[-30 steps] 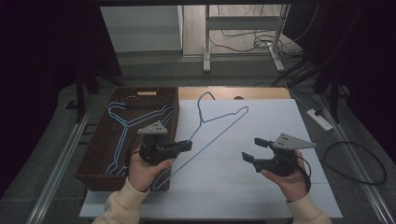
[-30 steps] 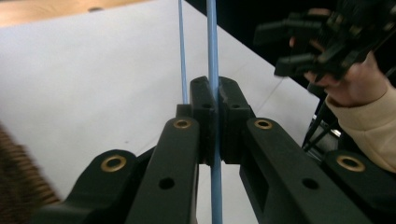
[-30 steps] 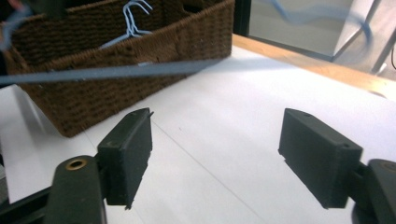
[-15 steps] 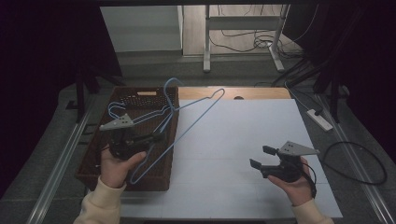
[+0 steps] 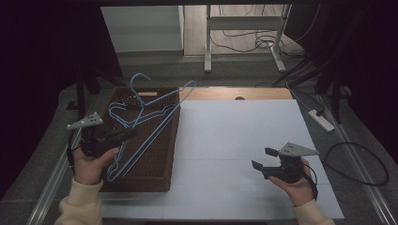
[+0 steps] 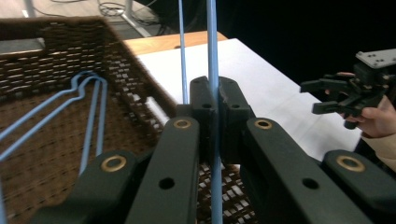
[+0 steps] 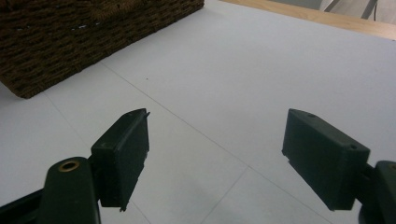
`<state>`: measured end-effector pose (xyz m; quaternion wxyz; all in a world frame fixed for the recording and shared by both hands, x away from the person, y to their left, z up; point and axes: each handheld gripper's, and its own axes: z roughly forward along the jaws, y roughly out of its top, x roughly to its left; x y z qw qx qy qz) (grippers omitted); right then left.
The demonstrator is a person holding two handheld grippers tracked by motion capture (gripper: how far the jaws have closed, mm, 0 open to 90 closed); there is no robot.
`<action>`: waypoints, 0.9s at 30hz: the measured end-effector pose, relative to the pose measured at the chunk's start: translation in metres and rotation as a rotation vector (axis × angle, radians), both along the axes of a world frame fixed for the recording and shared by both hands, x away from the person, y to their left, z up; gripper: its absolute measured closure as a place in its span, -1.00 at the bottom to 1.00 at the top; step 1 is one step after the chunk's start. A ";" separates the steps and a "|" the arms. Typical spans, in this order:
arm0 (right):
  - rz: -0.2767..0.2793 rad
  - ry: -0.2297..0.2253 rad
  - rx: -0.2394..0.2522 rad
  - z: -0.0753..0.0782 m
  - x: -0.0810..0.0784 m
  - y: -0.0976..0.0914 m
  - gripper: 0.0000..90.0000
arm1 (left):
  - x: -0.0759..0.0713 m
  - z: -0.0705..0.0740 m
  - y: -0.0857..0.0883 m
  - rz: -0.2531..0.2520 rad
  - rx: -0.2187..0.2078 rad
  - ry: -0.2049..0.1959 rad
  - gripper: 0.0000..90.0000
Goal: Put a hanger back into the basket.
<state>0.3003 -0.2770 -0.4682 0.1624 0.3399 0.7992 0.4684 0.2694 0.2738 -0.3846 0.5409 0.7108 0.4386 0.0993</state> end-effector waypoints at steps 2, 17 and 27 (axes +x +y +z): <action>-0.002 0.002 -0.006 -0.001 0.000 0.000 -0.48 | 0.001 -0.002 0.007 0.017 0.000 0.003 0.91; -0.001 0.010 -0.028 -0.004 0.001 0.002 -0.48 | 0.008 -0.013 0.036 0.046 0.022 0.000 0.91; -0.002 0.007 -0.020 -0.003 0.002 0.002 -0.48 | 0.021 -0.012 0.036 0.051 0.079 0.023 0.91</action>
